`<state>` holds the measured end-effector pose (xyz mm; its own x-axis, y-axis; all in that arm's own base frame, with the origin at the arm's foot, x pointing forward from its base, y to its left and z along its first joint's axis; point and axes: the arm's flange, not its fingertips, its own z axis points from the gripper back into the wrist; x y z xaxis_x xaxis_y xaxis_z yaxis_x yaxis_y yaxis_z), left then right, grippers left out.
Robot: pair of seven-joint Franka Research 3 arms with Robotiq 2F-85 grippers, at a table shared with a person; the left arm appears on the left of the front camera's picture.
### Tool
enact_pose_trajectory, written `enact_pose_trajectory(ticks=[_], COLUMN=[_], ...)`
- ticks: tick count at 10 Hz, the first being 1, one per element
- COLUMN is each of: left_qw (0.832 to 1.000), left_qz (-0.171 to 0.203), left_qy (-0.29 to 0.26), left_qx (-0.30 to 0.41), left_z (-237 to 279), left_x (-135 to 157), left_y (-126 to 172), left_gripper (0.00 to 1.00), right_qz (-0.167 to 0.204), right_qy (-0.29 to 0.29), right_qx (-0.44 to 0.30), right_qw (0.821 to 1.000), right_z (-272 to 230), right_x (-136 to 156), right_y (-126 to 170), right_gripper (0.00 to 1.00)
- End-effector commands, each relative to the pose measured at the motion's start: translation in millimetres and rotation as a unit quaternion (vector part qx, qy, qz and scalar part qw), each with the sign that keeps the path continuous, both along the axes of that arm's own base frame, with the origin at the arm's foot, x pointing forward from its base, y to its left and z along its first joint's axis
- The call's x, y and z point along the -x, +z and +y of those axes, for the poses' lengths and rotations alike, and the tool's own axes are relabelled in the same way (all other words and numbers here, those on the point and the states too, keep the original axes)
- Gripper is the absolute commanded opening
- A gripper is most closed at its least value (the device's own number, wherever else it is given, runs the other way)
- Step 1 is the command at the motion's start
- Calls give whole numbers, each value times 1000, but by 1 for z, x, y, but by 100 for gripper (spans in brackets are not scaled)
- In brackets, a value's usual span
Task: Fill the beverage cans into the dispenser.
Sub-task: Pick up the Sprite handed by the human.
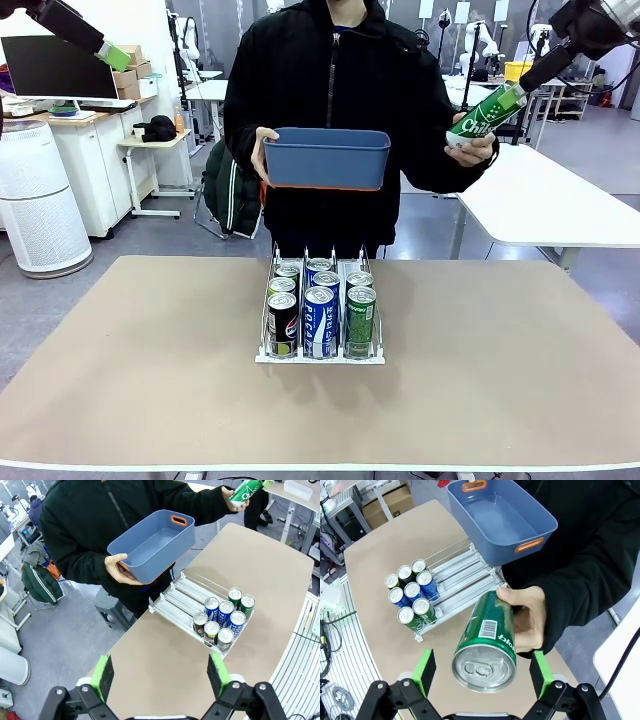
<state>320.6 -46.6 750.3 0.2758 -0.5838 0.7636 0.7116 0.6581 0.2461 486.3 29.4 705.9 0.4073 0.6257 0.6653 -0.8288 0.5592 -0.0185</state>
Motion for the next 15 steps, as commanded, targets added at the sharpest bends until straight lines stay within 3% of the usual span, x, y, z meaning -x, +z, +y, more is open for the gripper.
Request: enact_pose_trajectory(ticks=[1,9,10,11,12,13,14,15], left_qw=[1000,1000,1000,1000,1000,1000,1000,1000], left_qz=[2,2,2,2,2,2,2,2], left_qy=[4,4,4,4,4,4,4,4], left_qx=[0,0,0,0,0,0,0,0], left_z=[0,0,0,0,0,0,0,0], left_x=[-1,-1,-1,-1,-1,-1,-1,-1], left_y=[-1,-1,-1,-1,-1,-1,-1,-1], left_gripper=[100,100,100,100,100,100,100,100], right_qz=[0,8,9,7,7,7,7,3], right_qy=[18,4,-11,-15,-17,-20,-20,-21], right_qx=[-9,-7,-9,-10,-9,-10,-13,-18], right_qw=[1000,1000,1000,1000,1000,1000,1000,1000], right_z=[-3,1,1,2,1,1,1,1], right_x=[-4,-8,-9,-9,-10,-10,-10,-10], right_y=[-4,-11,-12,-13,-13,-13,-13,-13], right_gripper=[100,100,81,80,61,75,41,55])
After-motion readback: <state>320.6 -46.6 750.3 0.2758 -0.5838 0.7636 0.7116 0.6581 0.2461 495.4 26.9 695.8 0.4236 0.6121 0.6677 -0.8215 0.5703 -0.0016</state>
